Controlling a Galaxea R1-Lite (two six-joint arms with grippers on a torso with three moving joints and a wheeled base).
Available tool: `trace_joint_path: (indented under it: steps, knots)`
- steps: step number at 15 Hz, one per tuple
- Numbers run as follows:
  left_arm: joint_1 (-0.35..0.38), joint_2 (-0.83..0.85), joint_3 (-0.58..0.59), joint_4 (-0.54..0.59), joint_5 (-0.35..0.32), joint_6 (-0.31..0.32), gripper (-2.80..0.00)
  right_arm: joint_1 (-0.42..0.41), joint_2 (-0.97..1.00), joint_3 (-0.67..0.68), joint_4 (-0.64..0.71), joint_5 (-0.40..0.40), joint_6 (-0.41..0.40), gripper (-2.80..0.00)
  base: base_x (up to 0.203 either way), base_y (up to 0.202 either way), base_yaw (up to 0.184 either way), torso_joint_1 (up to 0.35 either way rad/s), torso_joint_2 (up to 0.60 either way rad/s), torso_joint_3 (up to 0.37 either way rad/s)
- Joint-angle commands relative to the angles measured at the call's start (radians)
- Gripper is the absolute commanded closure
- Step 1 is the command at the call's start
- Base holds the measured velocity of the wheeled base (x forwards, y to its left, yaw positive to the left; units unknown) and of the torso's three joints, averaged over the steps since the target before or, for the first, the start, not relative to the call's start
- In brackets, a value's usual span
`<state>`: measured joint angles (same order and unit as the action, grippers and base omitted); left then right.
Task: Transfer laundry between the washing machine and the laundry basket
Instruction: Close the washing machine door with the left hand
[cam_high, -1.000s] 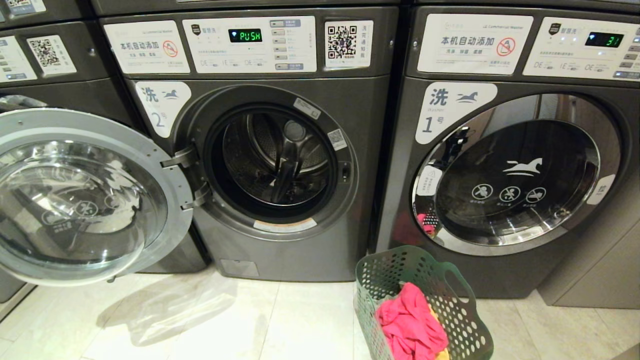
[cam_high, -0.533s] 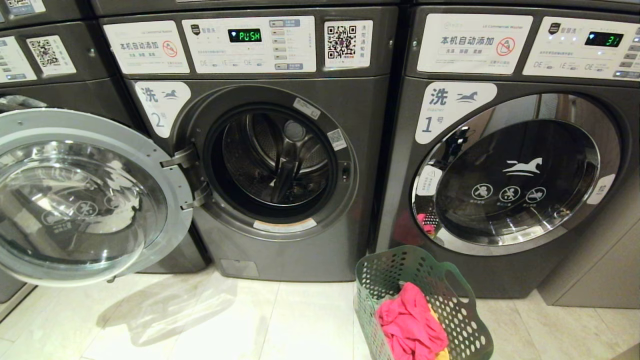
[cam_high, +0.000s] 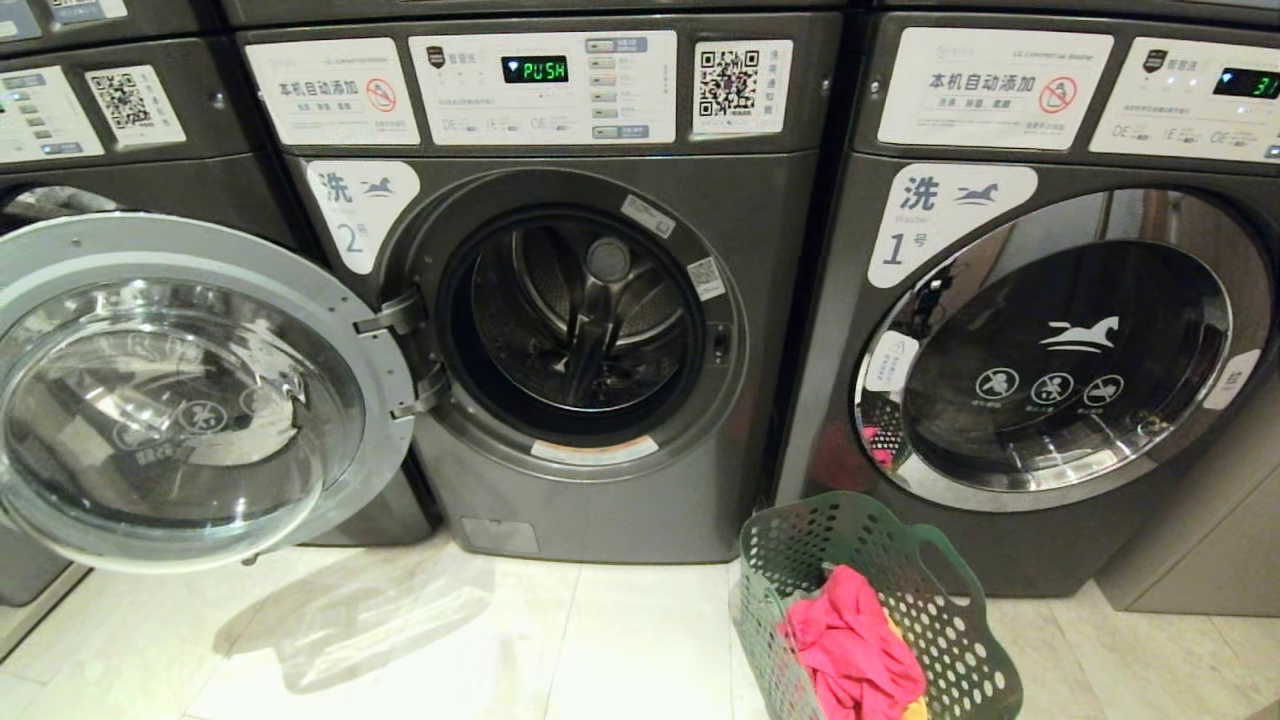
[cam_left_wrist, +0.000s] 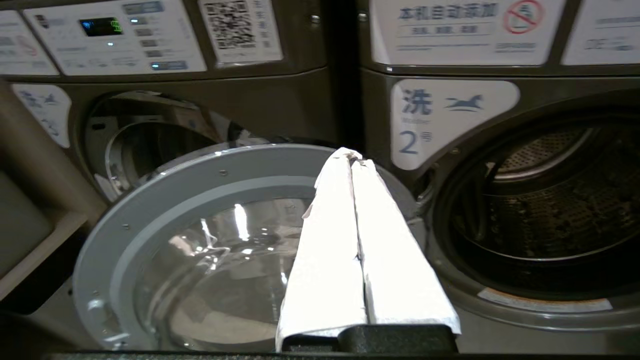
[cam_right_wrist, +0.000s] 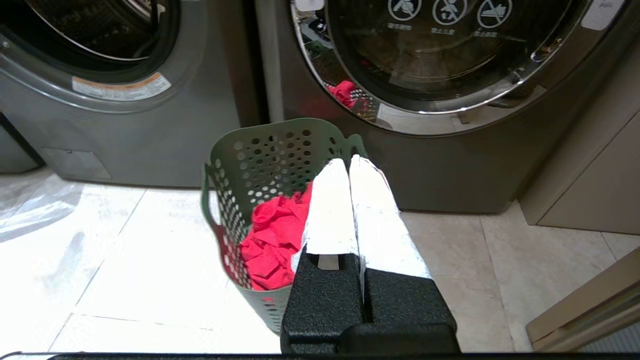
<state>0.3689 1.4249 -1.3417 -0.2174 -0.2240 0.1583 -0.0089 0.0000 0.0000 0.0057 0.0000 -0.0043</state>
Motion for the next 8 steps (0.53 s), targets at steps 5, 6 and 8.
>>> trace_joint_path:
  steps: [5,6,8]
  knots:
    - [-0.002,-0.004,0.024,-0.003,-0.003,0.014,0.0,0.001,0.002,0.0,0.0,0.0,0.0,0.0,0.0,0.195,-0.004,0.004,0.0,0.002]
    - [-0.002,-0.003,0.024,-0.003,-0.003,0.014,0.0,0.001,0.002,0.0,0.0,0.0,0.0,0.0,0.0,0.197,-0.003,0.005,0.01,0.005]
    - [-0.002,0.007,0.021,-0.016,-0.005,0.028,0.0,0.001,0.002,0.0,0.0,0.0,0.0,0.0,0.0,0.173,-0.001,0.002,0.01,0.001]
